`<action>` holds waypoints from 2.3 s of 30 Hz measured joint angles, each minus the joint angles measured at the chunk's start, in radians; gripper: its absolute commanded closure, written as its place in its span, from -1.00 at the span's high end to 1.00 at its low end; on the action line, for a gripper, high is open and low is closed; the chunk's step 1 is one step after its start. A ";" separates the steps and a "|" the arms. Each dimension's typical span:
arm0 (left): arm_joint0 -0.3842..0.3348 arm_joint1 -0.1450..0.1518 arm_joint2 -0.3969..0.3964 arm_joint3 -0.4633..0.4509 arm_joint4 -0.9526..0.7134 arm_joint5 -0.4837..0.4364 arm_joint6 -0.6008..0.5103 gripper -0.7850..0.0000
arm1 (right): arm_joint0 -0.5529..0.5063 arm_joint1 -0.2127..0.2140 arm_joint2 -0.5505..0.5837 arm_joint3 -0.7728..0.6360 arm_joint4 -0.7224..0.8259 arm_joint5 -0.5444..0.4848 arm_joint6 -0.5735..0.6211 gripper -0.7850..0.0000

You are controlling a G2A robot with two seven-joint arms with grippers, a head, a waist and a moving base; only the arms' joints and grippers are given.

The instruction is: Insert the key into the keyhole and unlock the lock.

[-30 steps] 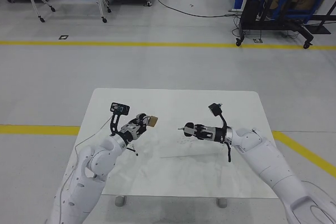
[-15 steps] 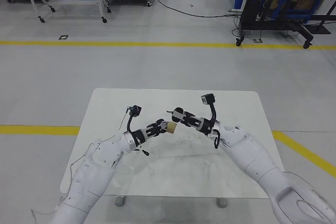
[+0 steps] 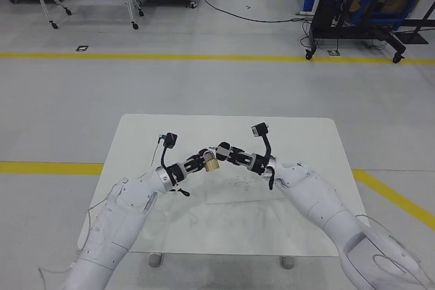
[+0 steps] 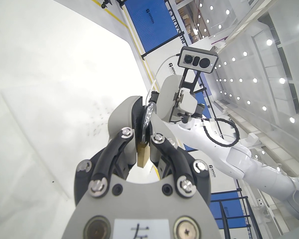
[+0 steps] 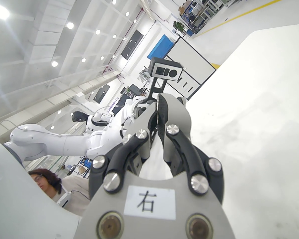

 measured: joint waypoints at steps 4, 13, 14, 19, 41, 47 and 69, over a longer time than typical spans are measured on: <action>0.006 -0.001 -0.006 0.002 -0.045 0.009 0.003 -1.00 | -0.001 -0.002 0.011 0.000 0.035 -0.019 0.030 -1.00; 0.006 0.001 -0.013 0.000 -0.030 0.001 0.013 -1.00 | -0.005 0.002 0.039 -0.006 0.072 -0.020 0.037 -1.00; 0.006 0.001 -0.013 0.000 -0.030 0.001 0.013 -1.00 | -0.005 0.002 0.039 -0.006 0.072 -0.020 0.037 -1.00; 0.006 0.001 -0.013 0.000 -0.030 0.001 0.013 -1.00 | -0.005 0.002 0.039 -0.006 0.072 -0.020 0.037 -1.00; 0.006 0.001 -0.013 0.000 -0.030 0.001 0.013 -1.00 | -0.005 0.002 0.039 -0.006 0.072 -0.020 0.037 -1.00; 0.006 0.001 -0.013 0.000 -0.030 0.001 0.013 -1.00 | -0.005 0.002 0.039 -0.006 0.072 -0.020 0.037 -1.00; -0.024 -0.036 0.007 0.107 -0.483 0.337 -0.015 -1.00 | -0.139 0.037 0.120 -0.176 0.150 0.210 0.029 -1.00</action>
